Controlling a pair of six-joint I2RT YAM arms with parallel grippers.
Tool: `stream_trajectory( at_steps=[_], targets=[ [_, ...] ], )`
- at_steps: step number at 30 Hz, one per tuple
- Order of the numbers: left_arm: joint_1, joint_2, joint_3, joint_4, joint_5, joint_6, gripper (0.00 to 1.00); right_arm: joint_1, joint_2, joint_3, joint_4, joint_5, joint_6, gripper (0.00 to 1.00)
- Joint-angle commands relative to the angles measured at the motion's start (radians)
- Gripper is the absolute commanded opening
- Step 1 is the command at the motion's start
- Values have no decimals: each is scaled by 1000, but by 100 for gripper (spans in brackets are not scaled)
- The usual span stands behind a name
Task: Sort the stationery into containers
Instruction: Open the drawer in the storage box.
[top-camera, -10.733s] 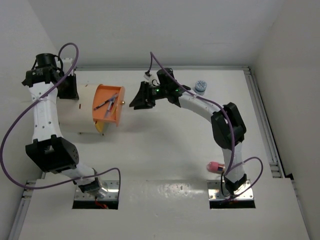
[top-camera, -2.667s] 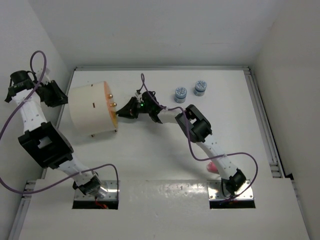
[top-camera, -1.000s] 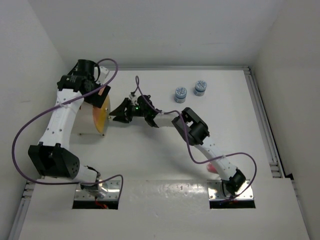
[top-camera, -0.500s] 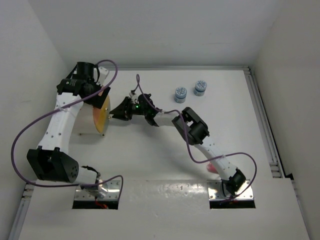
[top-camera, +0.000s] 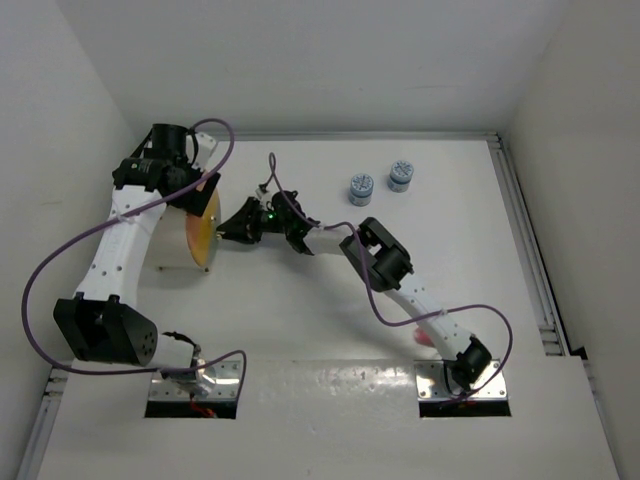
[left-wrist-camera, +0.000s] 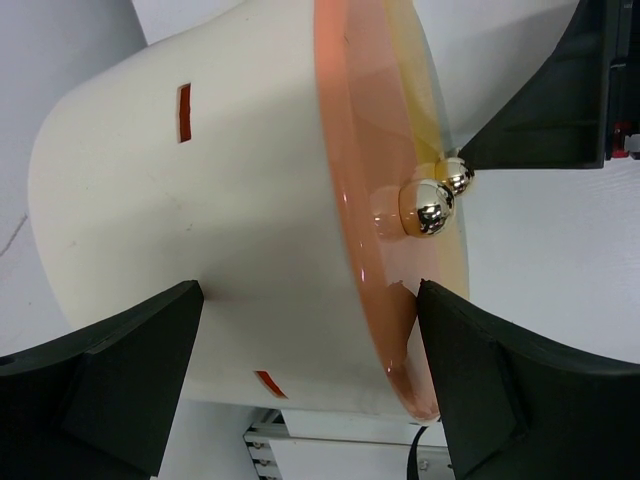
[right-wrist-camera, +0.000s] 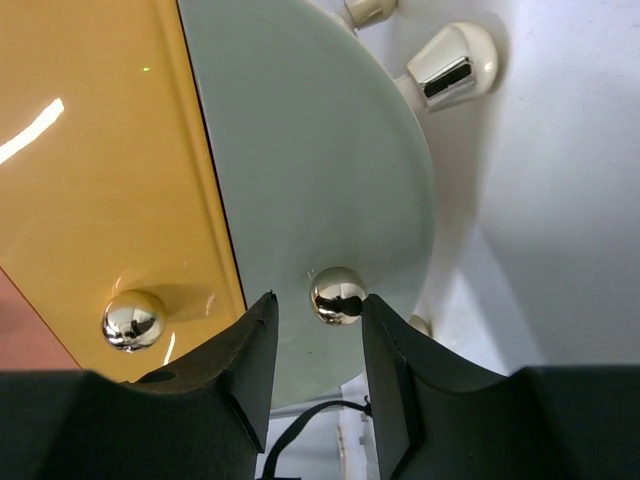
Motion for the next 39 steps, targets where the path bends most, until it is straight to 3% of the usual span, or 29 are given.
stream_trajectory(
  at_steps=[1, 15, 19, 23, 25, 39],
  targets=[
    [17, 44, -60, -61, 104, -51, 94, 15, 10, 52, 42, 15, -7, 38],
    [31, 41, -84, -57, 118, -47, 93, 43, 33, 85, 22, 31, 3, 34],
    [37, 43, -86, -57, 120, -47, 93, 43, 33, 91, 19, 36, -2, 24],
    [43, 44, -95, -57, 123, -48, 93, 41, 27, 74, 26, 33, 3, 4],
    [51, 49, -94, -58, 121, -50, 92, 40, 18, 54, 37, 30, 6, 0],
    [126, 102, -104, -69, 98, -56, 90, -8, -56, -107, 132, -10, 22, 0]
  ],
)
